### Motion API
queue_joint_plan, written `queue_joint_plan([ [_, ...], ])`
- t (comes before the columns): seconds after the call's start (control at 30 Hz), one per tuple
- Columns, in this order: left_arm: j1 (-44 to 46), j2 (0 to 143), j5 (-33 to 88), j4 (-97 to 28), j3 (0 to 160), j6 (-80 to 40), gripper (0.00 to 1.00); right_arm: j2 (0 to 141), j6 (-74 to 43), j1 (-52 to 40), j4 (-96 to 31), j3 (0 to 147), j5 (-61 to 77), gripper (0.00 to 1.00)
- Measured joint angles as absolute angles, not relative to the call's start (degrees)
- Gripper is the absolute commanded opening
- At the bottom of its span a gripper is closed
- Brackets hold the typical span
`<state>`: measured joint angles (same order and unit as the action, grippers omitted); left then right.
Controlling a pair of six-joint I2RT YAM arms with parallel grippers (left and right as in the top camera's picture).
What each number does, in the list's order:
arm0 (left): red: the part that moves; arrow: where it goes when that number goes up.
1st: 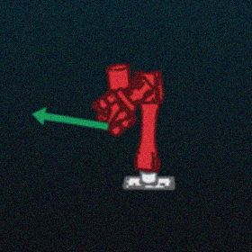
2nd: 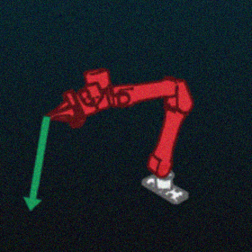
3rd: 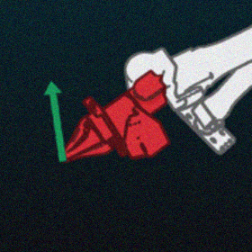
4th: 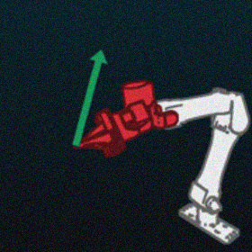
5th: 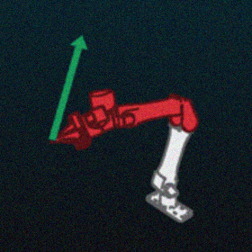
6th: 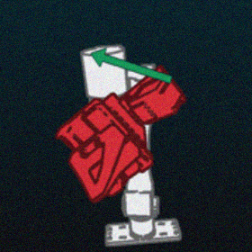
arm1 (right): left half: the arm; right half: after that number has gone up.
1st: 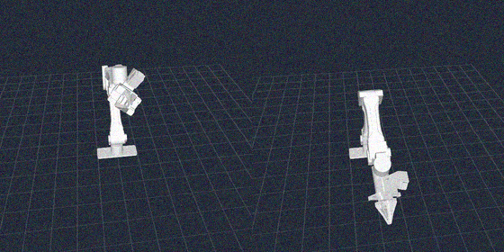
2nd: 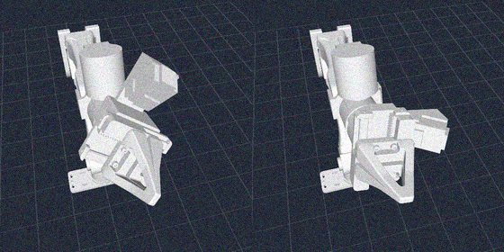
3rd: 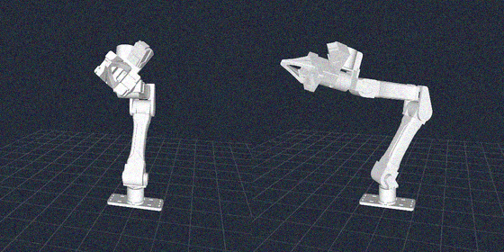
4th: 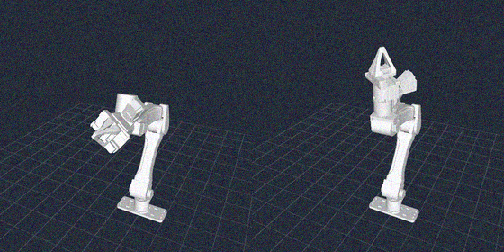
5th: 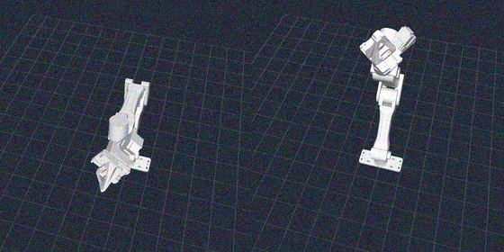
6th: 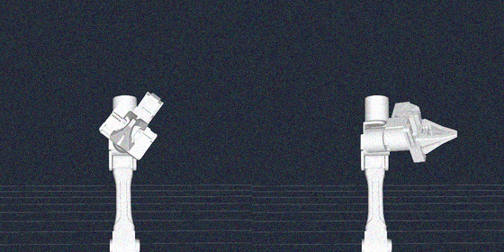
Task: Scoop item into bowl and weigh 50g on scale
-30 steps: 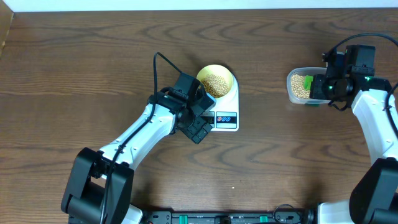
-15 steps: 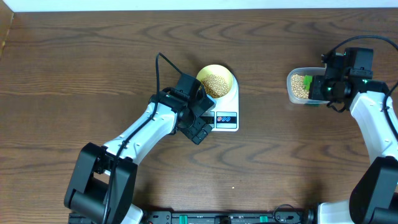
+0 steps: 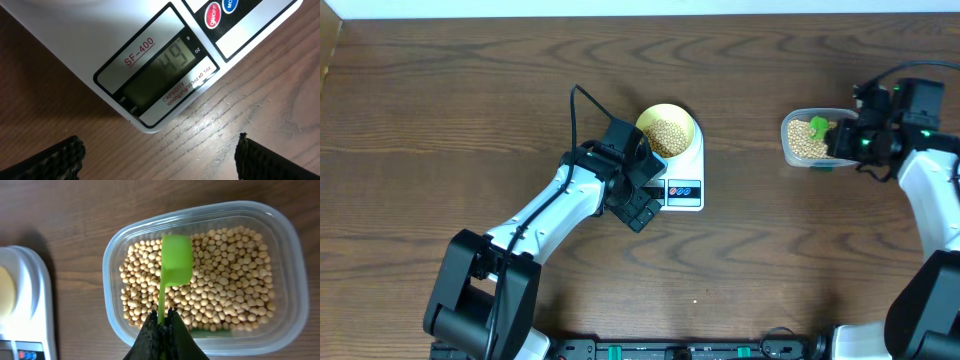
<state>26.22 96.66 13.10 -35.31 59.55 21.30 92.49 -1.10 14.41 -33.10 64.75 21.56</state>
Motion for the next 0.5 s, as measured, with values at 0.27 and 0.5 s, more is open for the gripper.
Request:
queue_joint_plan([
  [0.27, 26.22, 96.66, 13.1, -35.31, 59.55, 21.3, 0.98, 92.49, -1.32, 20.16, -33.08, 64.75, 30.61, 0.01],
  [0.5, 26.22, 96.66, 13.1, -35.31, 59.55, 21.3, 0.98, 92.49, -1.34, 23.31, -33.5, 64.75, 37.87, 0.01],
])
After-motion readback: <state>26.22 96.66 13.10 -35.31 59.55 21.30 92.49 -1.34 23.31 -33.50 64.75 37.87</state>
